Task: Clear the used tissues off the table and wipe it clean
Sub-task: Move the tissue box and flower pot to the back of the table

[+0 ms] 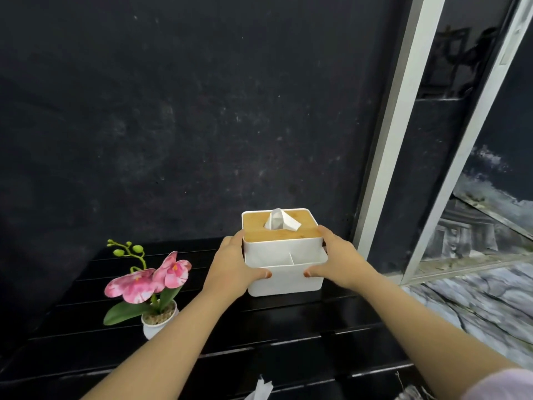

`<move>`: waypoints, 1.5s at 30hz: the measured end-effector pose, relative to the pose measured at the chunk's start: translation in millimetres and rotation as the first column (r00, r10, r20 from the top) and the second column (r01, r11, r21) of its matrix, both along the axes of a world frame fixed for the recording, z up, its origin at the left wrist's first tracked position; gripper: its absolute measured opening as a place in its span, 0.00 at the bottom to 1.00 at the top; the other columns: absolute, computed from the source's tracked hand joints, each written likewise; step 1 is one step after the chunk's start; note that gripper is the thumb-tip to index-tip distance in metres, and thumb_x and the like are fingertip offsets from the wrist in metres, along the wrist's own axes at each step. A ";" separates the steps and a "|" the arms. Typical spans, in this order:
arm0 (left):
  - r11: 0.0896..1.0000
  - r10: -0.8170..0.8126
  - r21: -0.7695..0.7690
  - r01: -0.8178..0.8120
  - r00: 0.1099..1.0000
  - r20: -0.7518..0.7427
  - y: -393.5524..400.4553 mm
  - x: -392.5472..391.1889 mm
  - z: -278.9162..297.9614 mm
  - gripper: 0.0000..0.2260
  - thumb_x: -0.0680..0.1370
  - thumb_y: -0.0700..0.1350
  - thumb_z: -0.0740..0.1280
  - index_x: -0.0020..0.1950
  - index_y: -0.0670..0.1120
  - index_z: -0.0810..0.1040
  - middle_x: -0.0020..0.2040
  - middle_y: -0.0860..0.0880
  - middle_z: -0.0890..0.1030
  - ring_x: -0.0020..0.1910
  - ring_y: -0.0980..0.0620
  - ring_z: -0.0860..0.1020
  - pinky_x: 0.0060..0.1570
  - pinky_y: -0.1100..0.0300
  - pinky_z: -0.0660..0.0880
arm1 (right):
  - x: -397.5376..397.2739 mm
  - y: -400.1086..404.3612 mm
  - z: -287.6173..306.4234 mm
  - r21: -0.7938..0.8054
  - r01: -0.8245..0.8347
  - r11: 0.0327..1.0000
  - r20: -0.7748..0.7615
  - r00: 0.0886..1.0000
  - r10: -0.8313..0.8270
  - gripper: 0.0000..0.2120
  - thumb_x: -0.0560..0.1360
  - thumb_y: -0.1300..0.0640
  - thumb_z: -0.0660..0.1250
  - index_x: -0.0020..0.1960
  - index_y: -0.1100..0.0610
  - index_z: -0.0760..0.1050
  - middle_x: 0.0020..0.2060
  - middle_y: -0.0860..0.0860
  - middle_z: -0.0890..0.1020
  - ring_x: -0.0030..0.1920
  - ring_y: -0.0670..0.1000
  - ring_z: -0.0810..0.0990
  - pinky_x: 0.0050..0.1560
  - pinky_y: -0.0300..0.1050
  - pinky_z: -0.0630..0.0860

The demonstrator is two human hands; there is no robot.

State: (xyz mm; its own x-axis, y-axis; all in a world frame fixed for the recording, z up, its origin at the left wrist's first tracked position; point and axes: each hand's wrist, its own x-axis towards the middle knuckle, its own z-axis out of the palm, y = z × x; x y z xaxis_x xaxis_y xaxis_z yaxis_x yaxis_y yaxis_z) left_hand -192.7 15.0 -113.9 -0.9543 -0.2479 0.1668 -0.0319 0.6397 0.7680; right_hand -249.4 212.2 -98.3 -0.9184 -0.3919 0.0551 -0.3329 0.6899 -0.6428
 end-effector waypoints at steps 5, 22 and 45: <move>1.000 -0.024 0.011 0.024 1.000 -0.005 -2.8 -24.0 -3.5 0.35 0.63 0.45 0.77 0.66 0.53 0.65 0.52 0.54 0.68 0.49 0.53 0.73 0.46 0.60 0.70 | -23.1 -0.8 -3.3 0.012 0.019 1.000 0.004 1.000 -0.019 0.39 0.66 0.55 0.75 0.69 0.50 0.56 0.63 0.52 0.72 0.60 0.53 0.72 0.61 0.52 0.72; 0.999 -0.026 0.024 0.026 1.000 -0.010 -15.9 -64.2 -15.7 0.34 0.64 0.47 0.77 0.67 0.53 0.65 0.59 0.49 0.72 0.53 0.52 0.72 0.50 0.57 0.70 | -67.1 -12.6 -12.0 0.021 -0.020 1.000 0.025 0.999 0.020 0.39 0.68 0.55 0.73 0.70 0.51 0.54 0.67 0.53 0.69 0.64 0.56 0.70 0.65 0.55 0.69; 0.997 -0.004 0.073 0.001 0.999 0.042 -0.4 53.6 -22.4 0.36 0.70 0.48 0.72 0.73 0.52 0.58 0.65 0.50 0.70 0.52 0.56 0.72 0.50 0.66 0.68 | 67.2 -51.5 -63.2 0.026 0.000 1.000 -0.096 0.995 0.002 0.30 0.74 0.50 0.64 0.71 0.54 0.57 0.72 0.51 0.62 0.72 0.50 0.59 0.72 0.47 0.58</move>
State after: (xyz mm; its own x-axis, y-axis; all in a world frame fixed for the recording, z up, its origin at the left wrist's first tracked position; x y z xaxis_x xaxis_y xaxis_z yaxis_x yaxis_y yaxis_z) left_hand -139.1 14.6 -136.4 -0.9607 -0.2557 0.1078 -0.0640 0.5822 0.8105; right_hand -182.2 160.6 -161.5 -0.9089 -0.3953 0.1327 -0.3930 0.7057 -0.5896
